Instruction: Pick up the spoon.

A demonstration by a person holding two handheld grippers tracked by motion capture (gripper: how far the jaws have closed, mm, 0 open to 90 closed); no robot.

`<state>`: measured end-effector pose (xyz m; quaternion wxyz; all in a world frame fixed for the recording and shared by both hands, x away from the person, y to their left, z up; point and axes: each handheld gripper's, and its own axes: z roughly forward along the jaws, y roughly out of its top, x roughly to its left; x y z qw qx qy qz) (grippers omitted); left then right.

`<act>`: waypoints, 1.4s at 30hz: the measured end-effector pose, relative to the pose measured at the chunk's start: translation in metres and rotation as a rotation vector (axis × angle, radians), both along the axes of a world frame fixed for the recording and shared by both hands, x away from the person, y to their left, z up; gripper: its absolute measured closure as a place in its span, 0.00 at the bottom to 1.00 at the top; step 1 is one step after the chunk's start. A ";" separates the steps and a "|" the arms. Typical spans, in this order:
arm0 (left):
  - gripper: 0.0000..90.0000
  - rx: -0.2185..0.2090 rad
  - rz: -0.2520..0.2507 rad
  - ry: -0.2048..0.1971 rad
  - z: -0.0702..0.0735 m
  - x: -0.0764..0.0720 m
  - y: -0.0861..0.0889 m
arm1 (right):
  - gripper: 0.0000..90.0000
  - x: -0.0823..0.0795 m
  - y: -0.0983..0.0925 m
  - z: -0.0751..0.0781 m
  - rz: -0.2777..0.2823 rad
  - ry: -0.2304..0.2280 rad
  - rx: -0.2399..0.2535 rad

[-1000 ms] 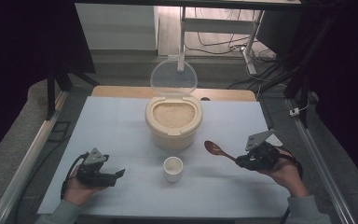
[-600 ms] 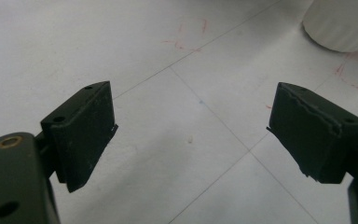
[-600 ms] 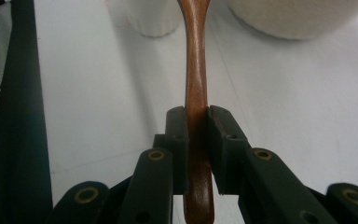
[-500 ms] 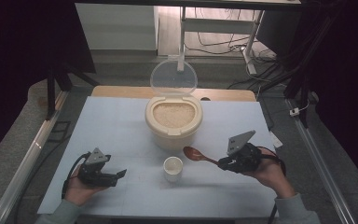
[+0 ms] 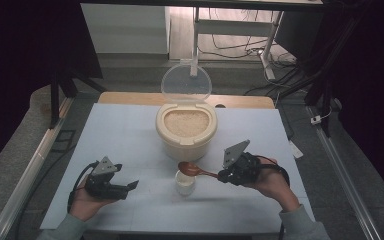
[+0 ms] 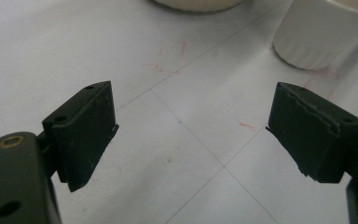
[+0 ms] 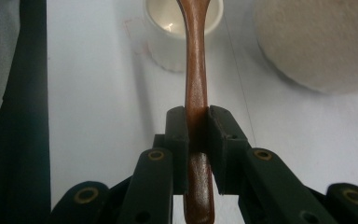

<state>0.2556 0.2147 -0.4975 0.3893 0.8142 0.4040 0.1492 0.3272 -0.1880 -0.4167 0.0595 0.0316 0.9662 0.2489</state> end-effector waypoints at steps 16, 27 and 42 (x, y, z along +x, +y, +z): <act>0.17 -0.060 -0.106 -0.077 0.044 -0.011 -0.023 | 0.87 -0.003 0.035 -0.003 0.042 -0.025 -0.042; 0.19 -0.020 -0.230 -0.098 0.069 -0.006 -0.059 | 0.87 -0.005 0.050 -0.002 0.060 -0.043 -0.053; 0.30 0.145 -0.396 -0.089 0.082 0.012 -0.118 | 0.87 -0.011 0.067 -0.003 0.098 -0.056 -0.066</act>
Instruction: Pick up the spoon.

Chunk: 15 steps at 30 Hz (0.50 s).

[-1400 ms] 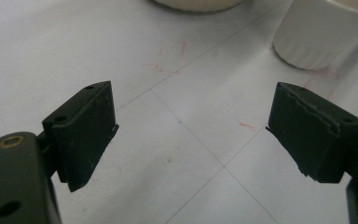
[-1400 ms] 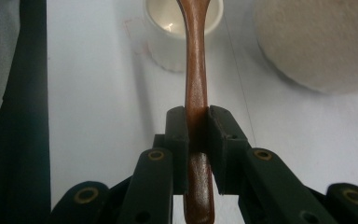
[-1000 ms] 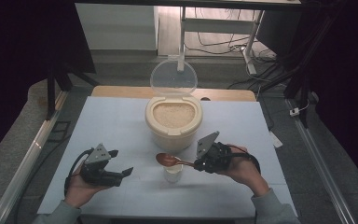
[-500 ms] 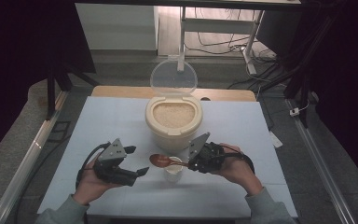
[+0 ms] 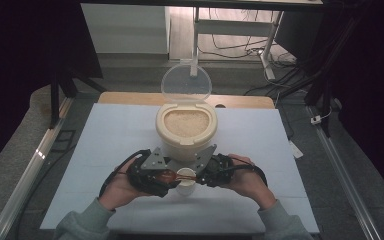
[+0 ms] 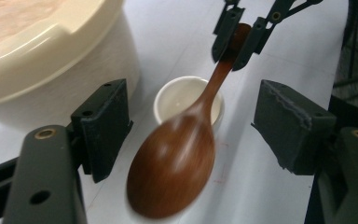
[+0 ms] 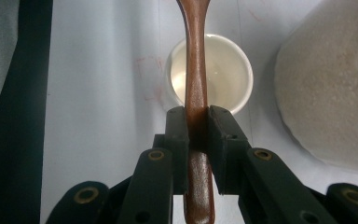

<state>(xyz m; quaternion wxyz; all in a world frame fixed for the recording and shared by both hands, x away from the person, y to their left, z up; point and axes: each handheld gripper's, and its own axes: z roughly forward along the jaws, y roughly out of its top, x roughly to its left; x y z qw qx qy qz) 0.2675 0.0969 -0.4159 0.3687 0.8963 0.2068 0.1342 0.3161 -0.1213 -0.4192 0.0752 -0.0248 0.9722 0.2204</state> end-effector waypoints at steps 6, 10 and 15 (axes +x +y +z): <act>0.35 0.050 -0.035 0.038 -0.005 0.008 -0.011 | 0.87 -0.002 0.005 0.000 0.012 -0.004 0.000; 0.41 0.079 -0.061 0.065 -0.009 0.013 -0.014 | 0.87 -0.003 0.008 -0.001 0.021 -0.008 0.000; 0.51 0.119 -0.095 0.085 -0.012 0.016 -0.018 | 0.87 -0.006 0.014 -0.001 0.031 -0.015 -0.006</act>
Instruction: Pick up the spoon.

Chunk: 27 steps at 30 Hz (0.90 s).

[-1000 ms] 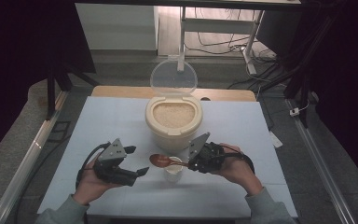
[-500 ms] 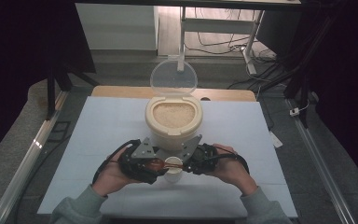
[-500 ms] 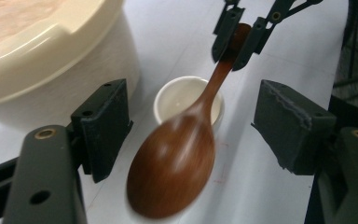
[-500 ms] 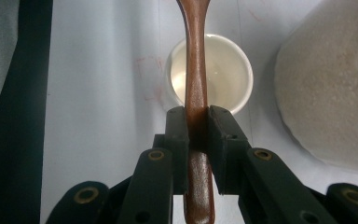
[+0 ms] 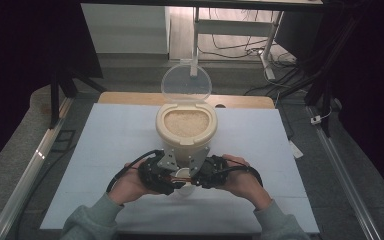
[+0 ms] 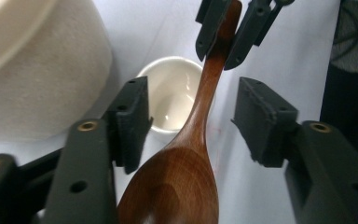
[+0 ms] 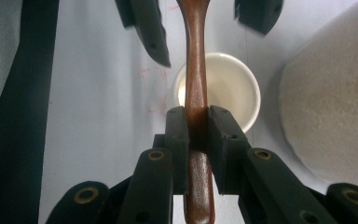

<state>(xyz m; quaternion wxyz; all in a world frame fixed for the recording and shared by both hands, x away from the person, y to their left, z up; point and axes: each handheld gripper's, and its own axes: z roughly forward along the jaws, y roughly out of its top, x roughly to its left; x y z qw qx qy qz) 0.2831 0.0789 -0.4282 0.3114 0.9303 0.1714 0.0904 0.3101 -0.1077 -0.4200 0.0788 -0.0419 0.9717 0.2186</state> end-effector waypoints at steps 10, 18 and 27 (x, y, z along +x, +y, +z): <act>0.68 0.068 -0.045 -0.012 -0.003 -0.002 -0.005 | 0.87 -0.006 0.008 0.005 0.038 -0.026 0.000; 0.82 0.111 -0.084 -0.023 -0.007 -0.006 -0.009 | 0.87 -0.012 0.013 0.007 0.071 -0.064 -0.003; 0.87 0.122 -0.106 -0.026 -0.008 -0.008 -0.008 | 0.85 -0.014 0.015 0.005 0.093 -0.082 -0.009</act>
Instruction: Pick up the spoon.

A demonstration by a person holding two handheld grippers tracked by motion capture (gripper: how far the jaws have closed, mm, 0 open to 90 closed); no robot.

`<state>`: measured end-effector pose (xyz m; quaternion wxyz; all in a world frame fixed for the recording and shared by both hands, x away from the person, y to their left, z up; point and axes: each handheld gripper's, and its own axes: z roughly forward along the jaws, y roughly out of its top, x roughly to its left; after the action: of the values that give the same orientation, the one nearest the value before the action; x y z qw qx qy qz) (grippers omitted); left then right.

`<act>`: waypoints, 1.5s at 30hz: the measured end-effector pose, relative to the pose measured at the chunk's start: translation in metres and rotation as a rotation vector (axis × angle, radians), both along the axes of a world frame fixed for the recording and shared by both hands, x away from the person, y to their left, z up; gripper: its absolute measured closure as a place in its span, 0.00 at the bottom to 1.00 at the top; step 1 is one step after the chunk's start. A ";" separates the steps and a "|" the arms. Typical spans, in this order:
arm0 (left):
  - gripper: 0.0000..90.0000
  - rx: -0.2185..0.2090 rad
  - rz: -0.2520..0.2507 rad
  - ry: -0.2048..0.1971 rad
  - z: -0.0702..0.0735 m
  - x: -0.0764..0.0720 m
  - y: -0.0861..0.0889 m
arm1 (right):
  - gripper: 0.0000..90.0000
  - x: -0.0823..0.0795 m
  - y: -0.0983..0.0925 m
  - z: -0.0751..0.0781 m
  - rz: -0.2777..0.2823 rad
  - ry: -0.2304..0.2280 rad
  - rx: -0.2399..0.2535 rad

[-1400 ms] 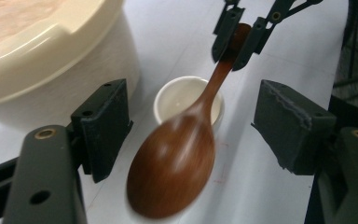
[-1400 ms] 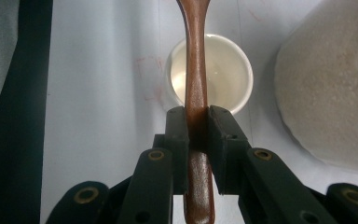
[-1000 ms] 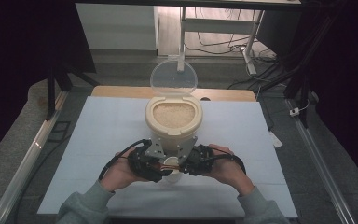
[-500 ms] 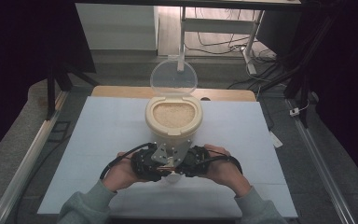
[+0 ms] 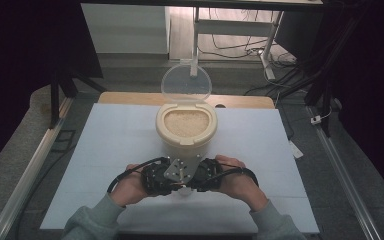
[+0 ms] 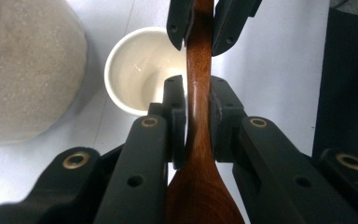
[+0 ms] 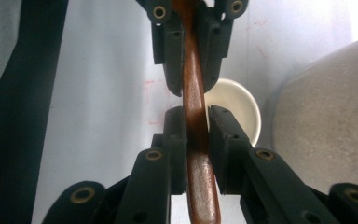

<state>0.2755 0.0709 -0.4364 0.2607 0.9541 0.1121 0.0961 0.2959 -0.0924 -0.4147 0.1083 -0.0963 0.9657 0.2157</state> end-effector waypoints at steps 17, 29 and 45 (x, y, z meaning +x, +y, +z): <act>0.88 -0.149 0.130 -0.095 0.006 0.004 0.022 | 0.50 0.016 -0.055 0.015 -0.379 0.042 0.506; 0.88 -0.200 0.165 -0.146 0.005 0.003 0.021 | 0.47 0.016 -0.091 -0.003 -0.552 0.188 0.682; 0.88 -0.267 0.182 -0.225 0.005 -0.004 0.017 | 0.43 0.013 -0.077 -0.013 -0.633 0.291 0.820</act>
<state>0.2712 0.0878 -0.4310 0.3861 0.8802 0.1798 0.2093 0.3087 -0.1697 -0.4275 0.0619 0.2804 0.7890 0.5432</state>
